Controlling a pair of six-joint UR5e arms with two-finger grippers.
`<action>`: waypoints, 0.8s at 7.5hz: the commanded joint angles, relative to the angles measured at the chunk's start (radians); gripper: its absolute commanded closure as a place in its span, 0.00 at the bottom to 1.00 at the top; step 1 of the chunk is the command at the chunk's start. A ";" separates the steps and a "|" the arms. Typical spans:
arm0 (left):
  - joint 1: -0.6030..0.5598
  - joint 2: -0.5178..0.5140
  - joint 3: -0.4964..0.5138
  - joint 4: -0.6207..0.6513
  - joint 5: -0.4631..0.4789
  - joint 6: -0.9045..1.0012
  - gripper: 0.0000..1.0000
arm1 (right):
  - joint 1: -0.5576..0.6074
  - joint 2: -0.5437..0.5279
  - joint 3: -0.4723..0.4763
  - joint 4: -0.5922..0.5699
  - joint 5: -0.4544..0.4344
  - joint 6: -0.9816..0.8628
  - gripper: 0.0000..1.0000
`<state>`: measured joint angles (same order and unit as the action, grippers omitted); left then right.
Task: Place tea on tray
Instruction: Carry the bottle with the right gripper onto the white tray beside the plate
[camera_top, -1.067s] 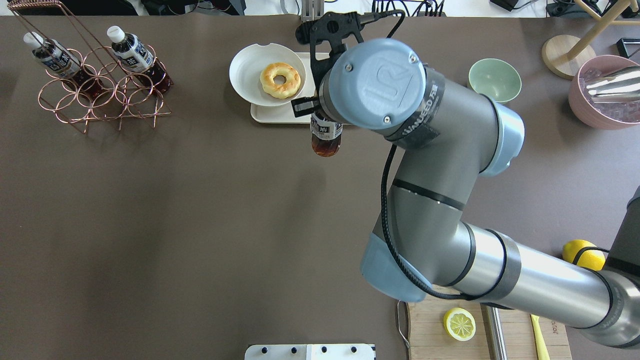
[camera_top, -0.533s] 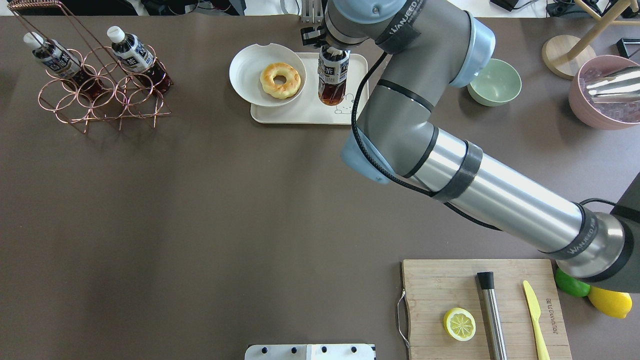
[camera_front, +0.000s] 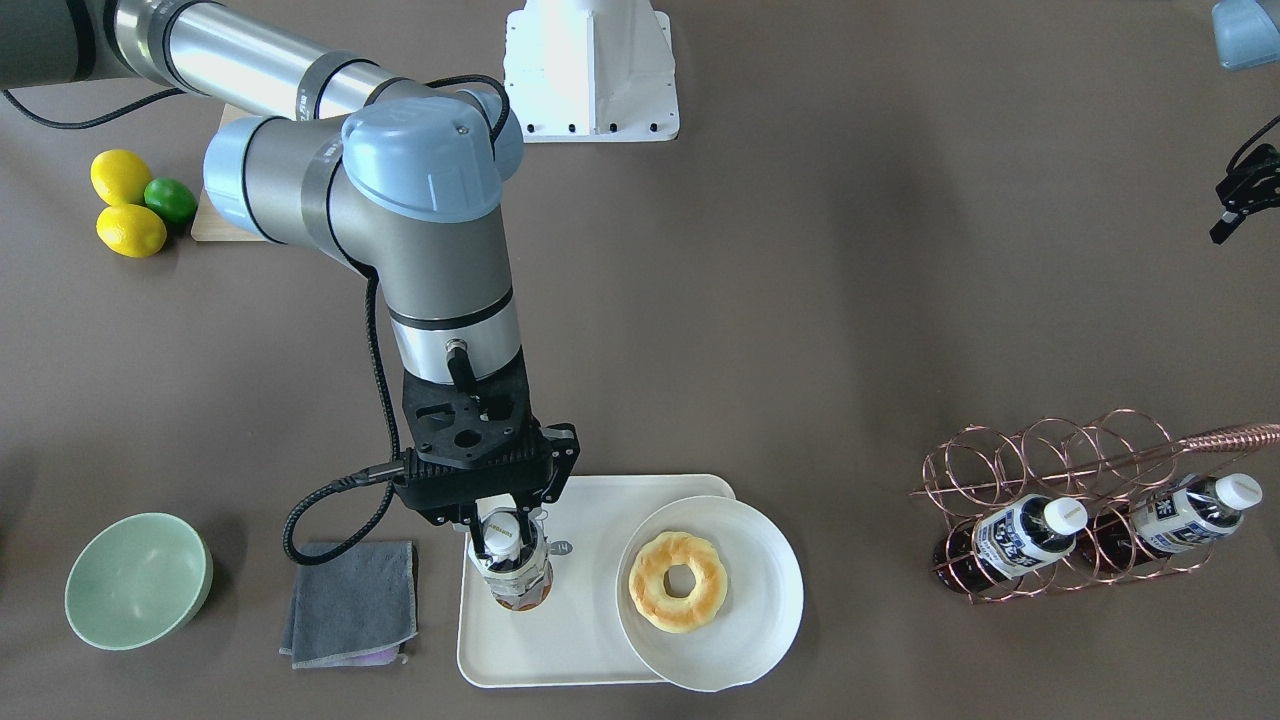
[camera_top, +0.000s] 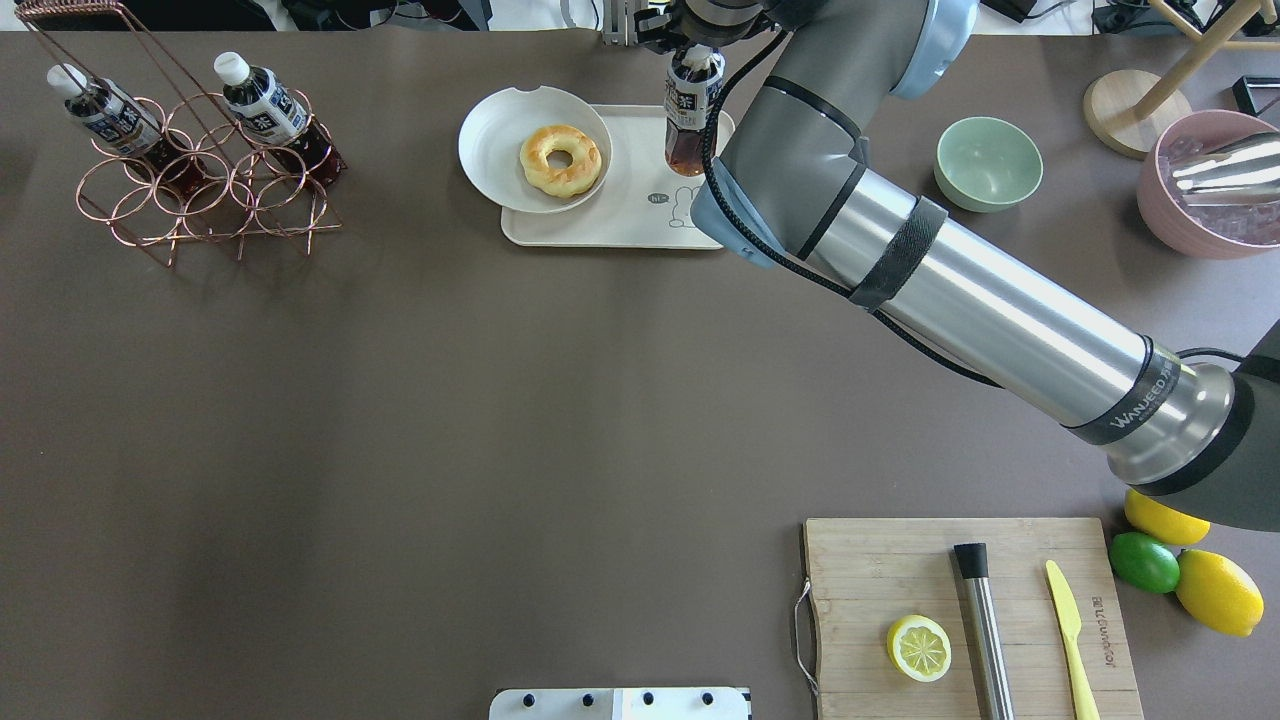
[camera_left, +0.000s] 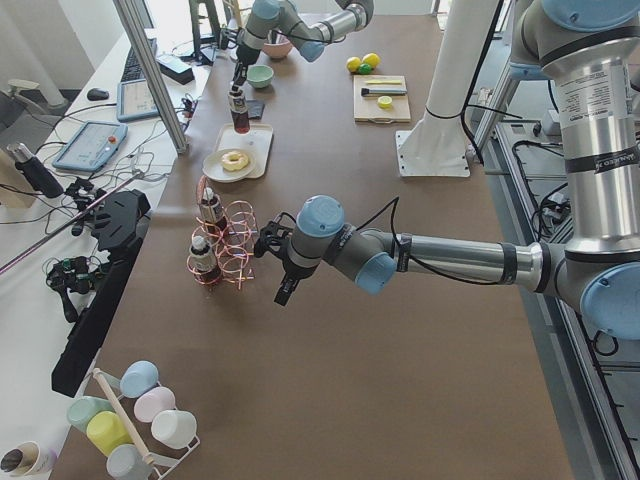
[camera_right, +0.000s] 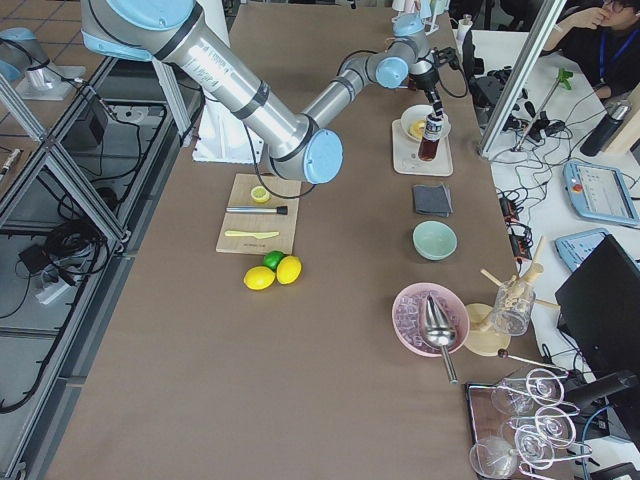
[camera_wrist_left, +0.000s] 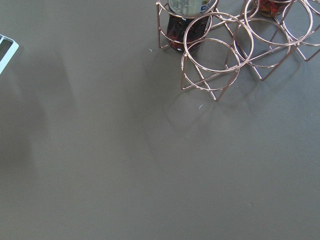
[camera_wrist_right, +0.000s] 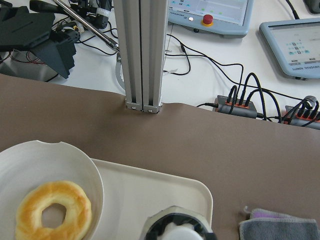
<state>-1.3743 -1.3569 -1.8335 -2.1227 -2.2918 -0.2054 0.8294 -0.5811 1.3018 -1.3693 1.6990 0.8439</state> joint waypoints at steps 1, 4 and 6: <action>-0.002 -0.004 -0.001 -0.002 0.000 0.000 0.01 | 0.010 -0.020 -0.015 0.007 0.010 -0.017 1.00; -0.002 -0.010 0.003 -0.002 0.000 0.000 0.01 | -0.001 -0.039 -0.019 0.056 0.021 0.017 1.00; -0.002 -0.010 0.003 -0.002 0.000 0.000 0.01 | -0.007 -0.040 -0.022 0.056 0.021 0.017 1.00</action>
<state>-1.3760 -1.3662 -1.8308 -2.1246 -2.2918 -0.2056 0.8267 -0.6196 1.2823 -1.3160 1.7190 0.8562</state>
